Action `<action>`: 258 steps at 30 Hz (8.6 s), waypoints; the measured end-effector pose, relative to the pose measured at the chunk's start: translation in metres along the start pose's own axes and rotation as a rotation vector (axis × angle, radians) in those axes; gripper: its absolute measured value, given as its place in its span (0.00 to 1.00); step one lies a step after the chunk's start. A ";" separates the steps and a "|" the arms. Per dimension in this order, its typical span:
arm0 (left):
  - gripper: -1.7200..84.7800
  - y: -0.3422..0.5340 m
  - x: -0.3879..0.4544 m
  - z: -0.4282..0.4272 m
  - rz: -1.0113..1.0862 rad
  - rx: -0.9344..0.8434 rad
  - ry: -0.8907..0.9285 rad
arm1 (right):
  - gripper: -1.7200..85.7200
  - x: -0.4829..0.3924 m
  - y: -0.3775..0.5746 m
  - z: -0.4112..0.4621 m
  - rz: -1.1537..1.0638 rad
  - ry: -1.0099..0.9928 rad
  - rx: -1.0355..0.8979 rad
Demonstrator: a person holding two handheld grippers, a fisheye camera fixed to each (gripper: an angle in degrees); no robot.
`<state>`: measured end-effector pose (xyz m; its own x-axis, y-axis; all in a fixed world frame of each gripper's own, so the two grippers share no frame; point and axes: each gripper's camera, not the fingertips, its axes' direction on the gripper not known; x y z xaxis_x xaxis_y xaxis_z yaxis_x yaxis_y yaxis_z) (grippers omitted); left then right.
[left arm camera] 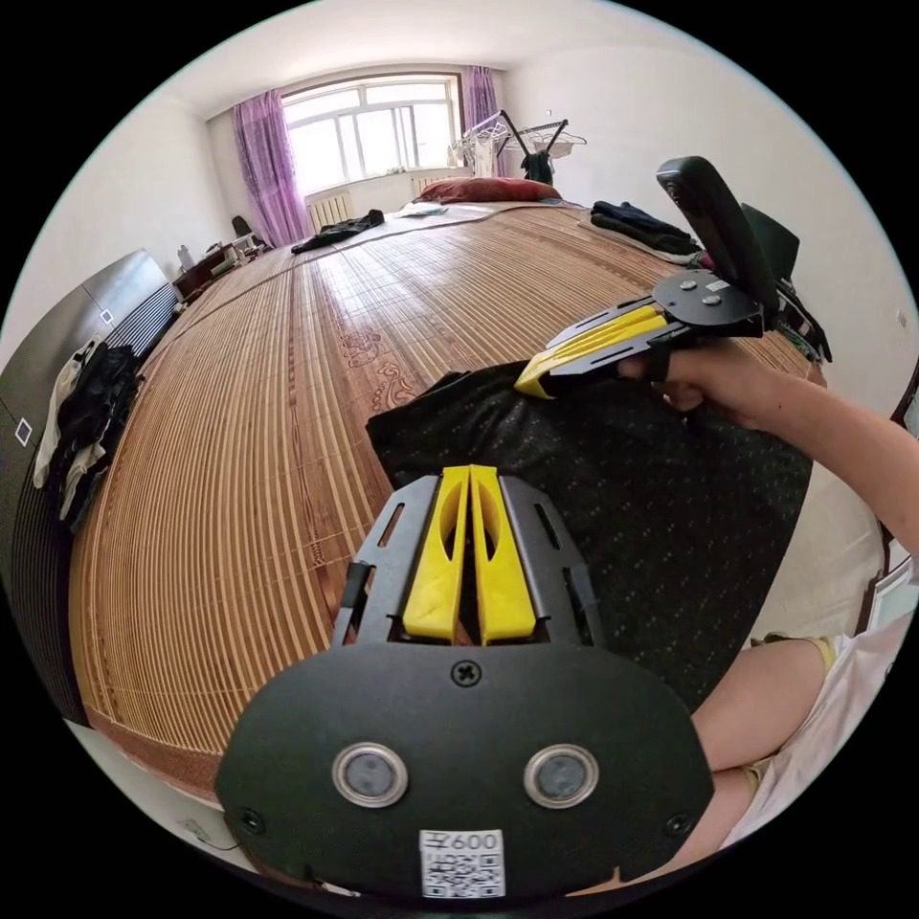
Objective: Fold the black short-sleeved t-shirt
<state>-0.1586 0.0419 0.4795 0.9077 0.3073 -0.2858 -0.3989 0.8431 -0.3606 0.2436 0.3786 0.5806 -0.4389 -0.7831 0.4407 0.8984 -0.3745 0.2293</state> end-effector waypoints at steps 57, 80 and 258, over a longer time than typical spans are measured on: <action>0.02 0.023 0.059 -0.017 0.020 -0.010 -0.089 | 0.01 -0.059 0.015 0.071 -0.158 0.224 0.037; 0.02 0.039 0.074 -0.024 0.052 -0.013 -0.143 | 0.01 0.047 -0.006 -0.003 0.330 0.126 0.106; 0.05 0.281 0.355 0.421 0.982 0.030 -0.953 | 0.01 -0.153 0.429 0.121 -0.404 0.717 -0.243</action>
<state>0.1061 0.5730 0.6503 -0.0023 0.9506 0.3103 -0.9330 0.1096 -0.3427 0.6944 0.3985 0.7168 -0.6840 -0.6609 -0.3086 0.6896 -0.7238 0.0217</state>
